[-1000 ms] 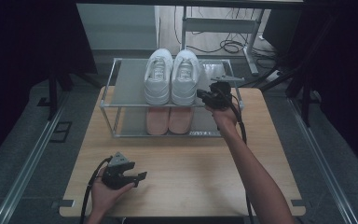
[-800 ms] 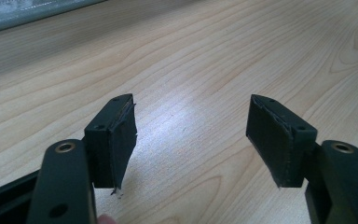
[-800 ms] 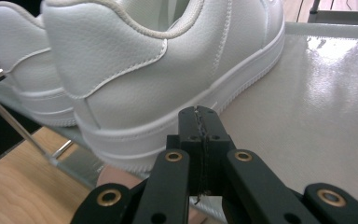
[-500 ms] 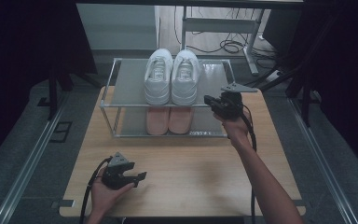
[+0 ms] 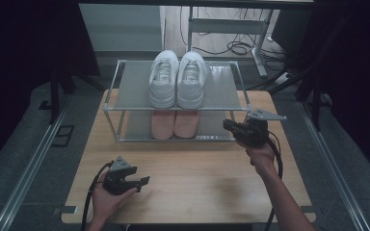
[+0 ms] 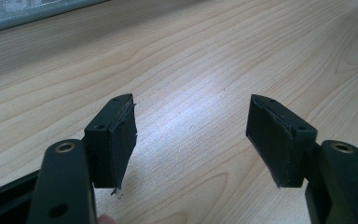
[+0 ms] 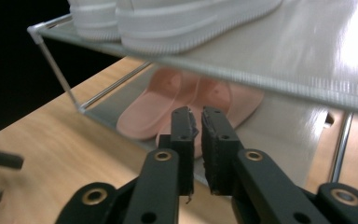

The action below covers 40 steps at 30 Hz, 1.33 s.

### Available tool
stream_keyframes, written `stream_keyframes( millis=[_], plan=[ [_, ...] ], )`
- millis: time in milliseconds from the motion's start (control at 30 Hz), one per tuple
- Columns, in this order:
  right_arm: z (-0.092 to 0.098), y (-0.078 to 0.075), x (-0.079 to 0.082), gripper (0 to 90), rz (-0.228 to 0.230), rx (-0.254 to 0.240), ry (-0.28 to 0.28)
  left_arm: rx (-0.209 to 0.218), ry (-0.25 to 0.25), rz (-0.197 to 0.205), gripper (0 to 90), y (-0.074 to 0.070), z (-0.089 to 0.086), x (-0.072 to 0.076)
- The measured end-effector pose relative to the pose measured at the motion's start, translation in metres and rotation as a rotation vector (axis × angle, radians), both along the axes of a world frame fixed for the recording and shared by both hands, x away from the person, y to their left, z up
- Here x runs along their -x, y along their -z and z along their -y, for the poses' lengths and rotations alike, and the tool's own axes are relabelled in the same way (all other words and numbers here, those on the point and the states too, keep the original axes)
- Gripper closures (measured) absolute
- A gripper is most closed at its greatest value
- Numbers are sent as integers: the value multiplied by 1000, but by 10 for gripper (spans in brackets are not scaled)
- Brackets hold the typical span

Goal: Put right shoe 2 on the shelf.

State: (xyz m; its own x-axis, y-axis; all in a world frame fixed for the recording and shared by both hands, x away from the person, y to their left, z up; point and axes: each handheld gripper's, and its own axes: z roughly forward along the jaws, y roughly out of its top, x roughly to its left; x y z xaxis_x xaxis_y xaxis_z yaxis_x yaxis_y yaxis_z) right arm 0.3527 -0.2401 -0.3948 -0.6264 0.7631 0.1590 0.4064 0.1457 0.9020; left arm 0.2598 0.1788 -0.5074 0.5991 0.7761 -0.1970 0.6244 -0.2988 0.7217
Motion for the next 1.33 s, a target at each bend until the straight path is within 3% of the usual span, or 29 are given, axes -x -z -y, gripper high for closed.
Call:
stream_keyframes(
  millis=[267,633,833,933,1333],
  plan=[
    [17,31,23,586,-39,-8,-31,-4,3,0,336,0,1,0],
    [35,72,40,525,-60,-23,-12,-3,-1,-2,336,1,1,0],
    [40,96,44,520,-85,2,6,-6,-1,-4,336,2,2,0],
    [40,98,45,514,-90,29,9,-6,-1,-3,336,2,2,0],
    [41,102,47,507,-80,41,17,-5,-4,-4,335,2,0,-1]
  ],
)
